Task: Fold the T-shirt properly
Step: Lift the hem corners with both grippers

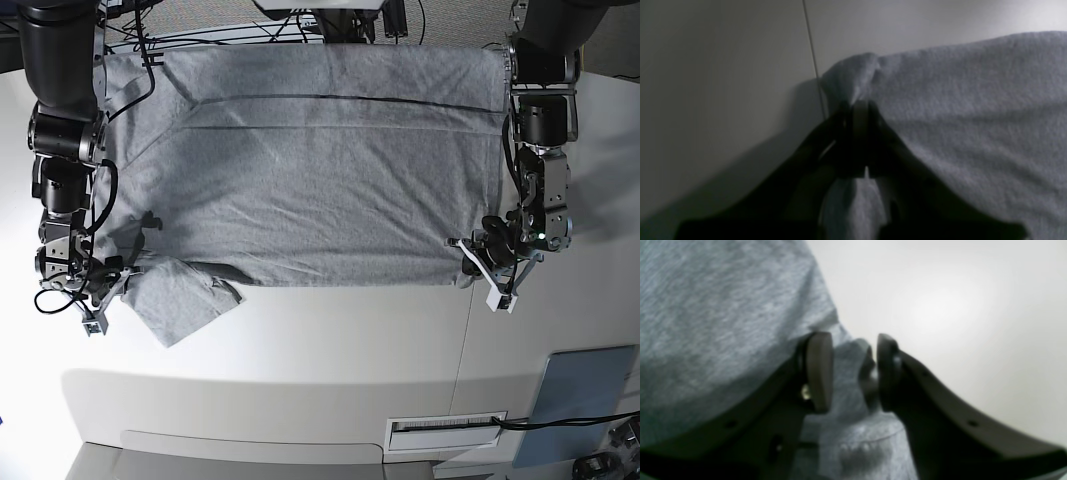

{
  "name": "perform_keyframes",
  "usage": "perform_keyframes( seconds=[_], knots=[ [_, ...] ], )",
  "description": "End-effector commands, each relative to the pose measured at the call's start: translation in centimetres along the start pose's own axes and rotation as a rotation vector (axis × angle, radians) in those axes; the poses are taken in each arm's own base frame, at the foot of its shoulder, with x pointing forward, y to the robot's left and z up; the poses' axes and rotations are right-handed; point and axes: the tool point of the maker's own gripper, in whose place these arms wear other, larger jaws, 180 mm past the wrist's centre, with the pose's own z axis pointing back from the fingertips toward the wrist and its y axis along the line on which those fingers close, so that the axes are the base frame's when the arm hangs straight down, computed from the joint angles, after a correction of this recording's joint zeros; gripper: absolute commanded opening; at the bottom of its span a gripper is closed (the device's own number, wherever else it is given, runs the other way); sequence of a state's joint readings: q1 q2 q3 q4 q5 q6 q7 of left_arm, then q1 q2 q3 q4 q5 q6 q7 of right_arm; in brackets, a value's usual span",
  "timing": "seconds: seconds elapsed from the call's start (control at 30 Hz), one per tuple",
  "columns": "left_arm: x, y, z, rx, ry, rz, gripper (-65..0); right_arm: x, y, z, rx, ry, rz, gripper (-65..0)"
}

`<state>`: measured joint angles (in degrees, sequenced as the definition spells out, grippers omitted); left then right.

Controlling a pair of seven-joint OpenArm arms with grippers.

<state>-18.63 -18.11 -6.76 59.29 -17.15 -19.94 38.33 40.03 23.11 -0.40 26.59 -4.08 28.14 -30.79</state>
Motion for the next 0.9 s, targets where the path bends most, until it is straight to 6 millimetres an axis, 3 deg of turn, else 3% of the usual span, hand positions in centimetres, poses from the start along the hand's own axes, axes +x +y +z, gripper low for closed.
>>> perform_keyframes(
  seconds=[0.0,0.17,0.53,0.8,0.87],
  knots=[
    [0.7,1.0,0.5,0.027,0.004,-0.015,-65.0,-0.5,-0.4,0.2,-0.013,0.050,0.031,-47.5],
    [0.2,0.9,0.4,0.027,0.010,-0.013,-65.0,-1.2,-0.9,0.3,-0.030,0.087,0.052,-65.0],
    [0.0,0.9,0.4,0.028,0.010,-0.014,-65.0,0.2,-1.5,0.6,-0.039,0.034,0.044,-65.0],
    [0.0,1.0,0.4,0.029,0.010,-0.014,-65.0,2.6,-4.6,2.5,-0.070,-0.008,0.048,-65.0],
    [0.0,1.0,0.4,0.029,0.010,-0.014,-65.0,3.6,-5.6,3.3,-0.074,-0.029,0.053,-57.4]
  ],
)
